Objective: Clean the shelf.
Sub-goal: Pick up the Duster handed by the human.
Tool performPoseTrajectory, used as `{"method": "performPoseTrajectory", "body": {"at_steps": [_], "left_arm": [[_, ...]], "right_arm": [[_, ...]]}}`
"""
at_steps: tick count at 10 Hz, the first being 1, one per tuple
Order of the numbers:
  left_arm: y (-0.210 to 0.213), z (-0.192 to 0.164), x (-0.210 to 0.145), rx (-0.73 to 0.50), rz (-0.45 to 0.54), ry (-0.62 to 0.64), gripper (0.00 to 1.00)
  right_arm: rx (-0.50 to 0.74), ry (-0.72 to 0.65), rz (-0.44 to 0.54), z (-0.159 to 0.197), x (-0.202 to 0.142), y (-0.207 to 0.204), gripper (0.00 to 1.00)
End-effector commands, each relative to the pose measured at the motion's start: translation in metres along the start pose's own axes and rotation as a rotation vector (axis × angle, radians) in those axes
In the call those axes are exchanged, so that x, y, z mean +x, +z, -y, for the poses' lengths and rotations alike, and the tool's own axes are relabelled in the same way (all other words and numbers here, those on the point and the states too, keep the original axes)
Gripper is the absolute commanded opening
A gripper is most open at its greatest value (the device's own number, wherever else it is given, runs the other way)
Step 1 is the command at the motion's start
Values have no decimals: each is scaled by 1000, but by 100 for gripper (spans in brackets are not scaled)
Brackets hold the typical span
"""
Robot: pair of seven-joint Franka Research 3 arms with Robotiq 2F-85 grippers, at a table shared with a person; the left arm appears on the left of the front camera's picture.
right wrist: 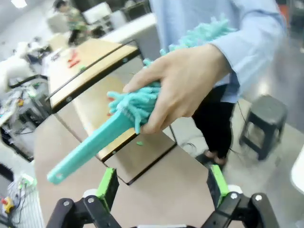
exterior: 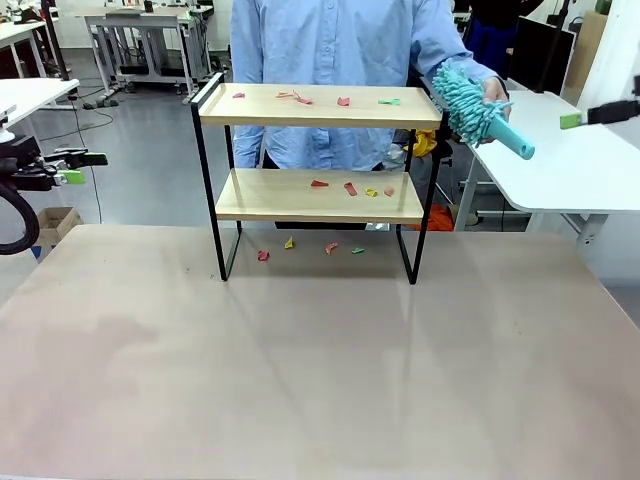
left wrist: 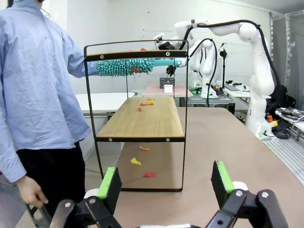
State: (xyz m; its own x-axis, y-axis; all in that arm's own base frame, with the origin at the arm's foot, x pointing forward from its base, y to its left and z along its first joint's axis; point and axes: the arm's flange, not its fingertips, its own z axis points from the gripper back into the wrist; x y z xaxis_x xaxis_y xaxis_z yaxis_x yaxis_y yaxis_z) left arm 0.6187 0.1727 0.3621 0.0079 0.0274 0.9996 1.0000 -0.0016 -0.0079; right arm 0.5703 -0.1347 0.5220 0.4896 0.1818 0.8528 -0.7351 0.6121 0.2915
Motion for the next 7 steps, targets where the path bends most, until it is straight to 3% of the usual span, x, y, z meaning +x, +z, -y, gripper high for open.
{"method": "performPoseTrajectory", "body": {"at_steps": [1,4,5,6,7], "left_arm": [[0,1,3,-1,1,-9,100],[0,1,3,-1,1,-9,100],[0,1,3,-1,1,-9,100],[0,1,3,-1,1,-9,100],[0,1,3,-1,1,-9,100]], "right_arm": [[-186,-135,-158,-68,26,-15,100],[-409,-206,-231,-128,41,-29,100],[-474,-163,-163,-126,37,-36,100],[-367,-134,-180,-117,52,-22,100],[-367,-134,-180,-117,52,-22,100]]}}
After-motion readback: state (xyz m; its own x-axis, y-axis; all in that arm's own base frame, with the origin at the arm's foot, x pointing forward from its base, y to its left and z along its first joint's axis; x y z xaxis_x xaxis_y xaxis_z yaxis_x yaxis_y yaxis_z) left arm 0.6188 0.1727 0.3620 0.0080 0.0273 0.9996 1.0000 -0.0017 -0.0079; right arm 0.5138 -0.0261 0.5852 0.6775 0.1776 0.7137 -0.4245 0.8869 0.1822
